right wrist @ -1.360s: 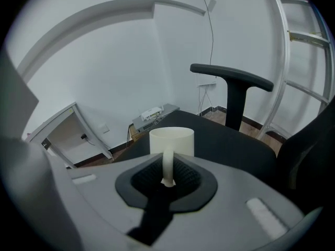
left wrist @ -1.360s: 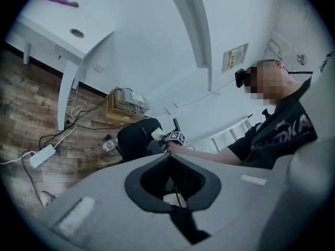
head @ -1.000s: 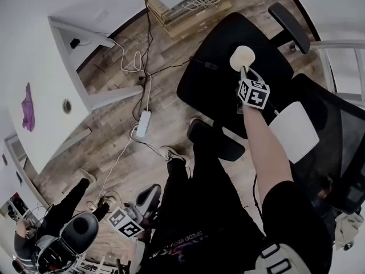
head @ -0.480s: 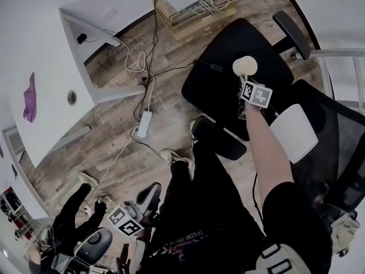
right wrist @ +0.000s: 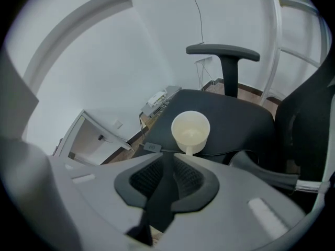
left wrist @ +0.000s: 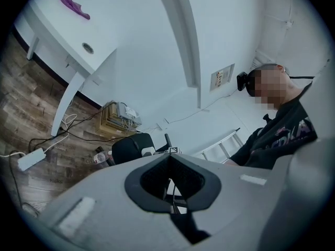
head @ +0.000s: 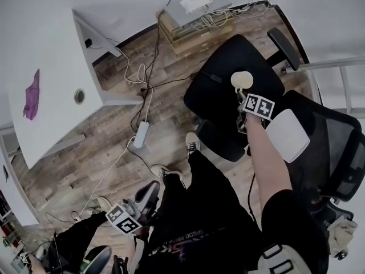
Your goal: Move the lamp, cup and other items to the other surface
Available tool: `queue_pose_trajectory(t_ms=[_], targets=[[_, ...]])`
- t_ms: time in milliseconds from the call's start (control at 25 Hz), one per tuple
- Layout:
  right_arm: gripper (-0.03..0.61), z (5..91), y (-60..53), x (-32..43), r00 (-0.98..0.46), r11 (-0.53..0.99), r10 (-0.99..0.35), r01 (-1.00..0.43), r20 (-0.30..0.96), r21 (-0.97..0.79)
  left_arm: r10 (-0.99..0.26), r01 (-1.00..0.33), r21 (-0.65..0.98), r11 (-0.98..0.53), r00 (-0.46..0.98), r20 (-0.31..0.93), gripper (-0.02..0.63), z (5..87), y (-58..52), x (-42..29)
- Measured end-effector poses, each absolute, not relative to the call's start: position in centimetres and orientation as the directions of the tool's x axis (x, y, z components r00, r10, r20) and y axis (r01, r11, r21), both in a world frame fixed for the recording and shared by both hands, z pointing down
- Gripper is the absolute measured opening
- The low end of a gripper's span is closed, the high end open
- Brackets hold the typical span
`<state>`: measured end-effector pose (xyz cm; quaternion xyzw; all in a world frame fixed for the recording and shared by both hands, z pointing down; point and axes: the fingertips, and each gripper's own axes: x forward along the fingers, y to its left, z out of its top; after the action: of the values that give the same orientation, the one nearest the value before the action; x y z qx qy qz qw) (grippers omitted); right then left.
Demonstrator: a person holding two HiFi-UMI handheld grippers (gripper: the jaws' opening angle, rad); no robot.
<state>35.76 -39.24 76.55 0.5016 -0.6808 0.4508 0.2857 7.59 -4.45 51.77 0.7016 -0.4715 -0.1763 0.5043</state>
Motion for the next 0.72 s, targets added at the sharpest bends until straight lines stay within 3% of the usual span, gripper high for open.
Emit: queue_pose_trajectory(t_ms=[80, 280, 440, 560, 720], targets=[[-0.001, 74.2, -38.4, 35.8, -0.311, 0.100, -0.462, -0.949, 0.831, -0.299, -0.842, -0.484, 0.872, -0.072, 0.498, 0.207, -0.005, 51.2, -3.8, 6.5], [0.000, 65.6, -35.9, 35.1, -0.303, 0.210, -0.581, -0.953, 0.756, -0.220, -0.852, -0.483, 0.866, -0.131, 0.502, 0.151, -0.005, 49.8, -1.7, 3.6], [0.000, 58.6, -32.7, 31.4, -0.433, 0.372, -0.616, -0.896, 0.658, -0.241, -0.866, -0.483, 0.862, -0.154, 0.486, 0.118, -0.003, 48.5, 0.1, 1.3], [0.000, 54.4, -29.1, 26.9, -0.563, 0.479, -0.580, -0.820, 0.589, -0.311, -0.876, -0.494, 0.851, -0.182, 0.475, 0.088, -0.003, 47.4, 1.4, -0.4], [0.000, 51.8, -21.7, 17.6, -0.733, 0.657, -0.410, -0.650, 0.542, -0.382, -0.887, -0.497, 0.842, -0.210, 0.458, 0.049, -0.004, 46.5, 4.1, -2.8]])
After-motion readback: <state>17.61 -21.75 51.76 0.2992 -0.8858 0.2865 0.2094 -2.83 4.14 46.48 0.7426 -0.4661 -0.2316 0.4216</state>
